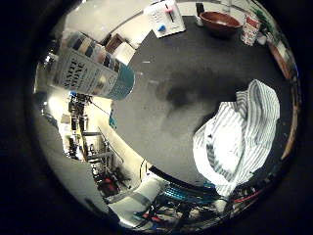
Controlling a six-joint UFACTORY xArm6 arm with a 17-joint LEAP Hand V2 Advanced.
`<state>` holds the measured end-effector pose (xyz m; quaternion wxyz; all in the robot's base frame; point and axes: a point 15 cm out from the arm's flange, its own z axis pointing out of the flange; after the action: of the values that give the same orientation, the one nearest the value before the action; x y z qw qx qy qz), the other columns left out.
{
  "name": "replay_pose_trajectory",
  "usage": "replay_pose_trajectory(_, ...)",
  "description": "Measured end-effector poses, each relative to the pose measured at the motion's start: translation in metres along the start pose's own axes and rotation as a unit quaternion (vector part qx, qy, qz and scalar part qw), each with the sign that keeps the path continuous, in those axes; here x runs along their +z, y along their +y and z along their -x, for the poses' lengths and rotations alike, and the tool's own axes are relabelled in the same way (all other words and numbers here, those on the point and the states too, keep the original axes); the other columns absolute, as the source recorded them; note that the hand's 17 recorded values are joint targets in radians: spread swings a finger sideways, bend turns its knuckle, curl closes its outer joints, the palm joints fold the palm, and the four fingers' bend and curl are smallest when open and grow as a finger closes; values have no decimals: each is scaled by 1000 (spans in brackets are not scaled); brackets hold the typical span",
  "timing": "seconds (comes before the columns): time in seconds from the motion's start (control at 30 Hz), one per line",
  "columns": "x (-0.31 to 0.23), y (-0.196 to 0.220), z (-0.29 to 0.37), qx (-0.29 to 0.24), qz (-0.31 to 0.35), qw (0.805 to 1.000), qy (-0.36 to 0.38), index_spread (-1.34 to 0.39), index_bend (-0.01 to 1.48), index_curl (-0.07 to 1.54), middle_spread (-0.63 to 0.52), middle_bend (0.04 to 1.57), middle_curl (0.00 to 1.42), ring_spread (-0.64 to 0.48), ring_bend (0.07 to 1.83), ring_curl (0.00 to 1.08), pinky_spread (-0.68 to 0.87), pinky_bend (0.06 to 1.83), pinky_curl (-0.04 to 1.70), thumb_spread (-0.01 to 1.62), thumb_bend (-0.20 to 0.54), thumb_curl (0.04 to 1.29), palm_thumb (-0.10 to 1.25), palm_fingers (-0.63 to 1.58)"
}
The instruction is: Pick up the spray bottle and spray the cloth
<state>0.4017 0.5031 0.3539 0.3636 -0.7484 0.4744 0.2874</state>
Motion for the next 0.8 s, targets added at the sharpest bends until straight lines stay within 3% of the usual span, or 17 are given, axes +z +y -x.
replay_pose_trajectory(0.6, 19, 30, -47, 11, 27, 1000, 9, -628, 423, 576, -471, 728, 468, -620, 540, 174, 425, 358, -11, 1048, -17, 397, 1040, 1037)
replay_pose_trajectory(0.7, 19, 32, -48, 0, 32, 999, 12, -632, 329, 555, -477, 538, 417, -541, 513, 168, 460, 520, 12, 993, -58, 374, 892, 824)
replay_pose_trajectory(0.8, 21, 41, -43, -10, 53, 999, 4, -599, 196, 512, -439, 375, 373, -405, 490, 160, 509, 694, 39, 946, -51, 350, 749, 643)
